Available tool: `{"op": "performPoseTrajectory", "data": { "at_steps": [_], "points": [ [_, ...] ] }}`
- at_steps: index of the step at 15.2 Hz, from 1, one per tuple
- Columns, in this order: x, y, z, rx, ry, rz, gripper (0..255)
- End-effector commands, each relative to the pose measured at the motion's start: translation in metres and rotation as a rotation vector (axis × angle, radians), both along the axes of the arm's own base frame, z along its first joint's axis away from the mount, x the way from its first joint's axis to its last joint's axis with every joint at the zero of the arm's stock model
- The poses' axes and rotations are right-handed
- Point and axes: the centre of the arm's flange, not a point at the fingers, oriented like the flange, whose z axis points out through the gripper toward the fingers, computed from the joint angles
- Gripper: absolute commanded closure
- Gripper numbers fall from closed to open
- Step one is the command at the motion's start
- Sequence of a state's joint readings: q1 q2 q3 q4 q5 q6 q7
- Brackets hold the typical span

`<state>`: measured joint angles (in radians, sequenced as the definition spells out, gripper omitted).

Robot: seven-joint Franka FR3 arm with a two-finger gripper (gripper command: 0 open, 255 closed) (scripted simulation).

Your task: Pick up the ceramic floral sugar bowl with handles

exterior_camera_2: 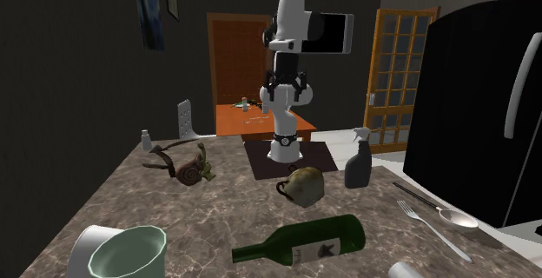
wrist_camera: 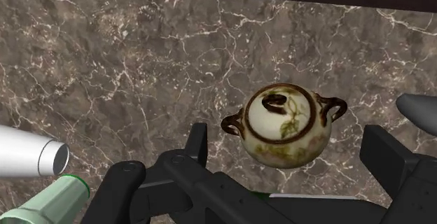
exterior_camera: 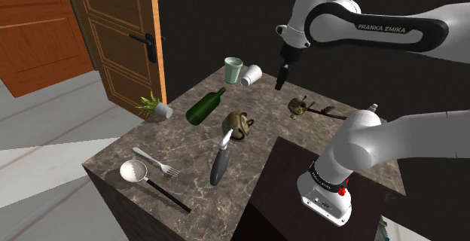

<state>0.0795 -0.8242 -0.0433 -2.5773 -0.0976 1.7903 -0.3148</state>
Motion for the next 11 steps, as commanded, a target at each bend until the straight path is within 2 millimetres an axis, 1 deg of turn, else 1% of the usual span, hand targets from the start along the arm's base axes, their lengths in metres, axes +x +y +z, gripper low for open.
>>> {"op": "performPoseTrajectory", "data": {
  "at_steps": [1, 11],
  "points": [
    [0.003, 0.001, -0.023, 0.006, -0.008, 0.051, 0],
    [0.029, 0.012, -0.15, 0.033, -0.03, 0.295, 0]
  ]
}}
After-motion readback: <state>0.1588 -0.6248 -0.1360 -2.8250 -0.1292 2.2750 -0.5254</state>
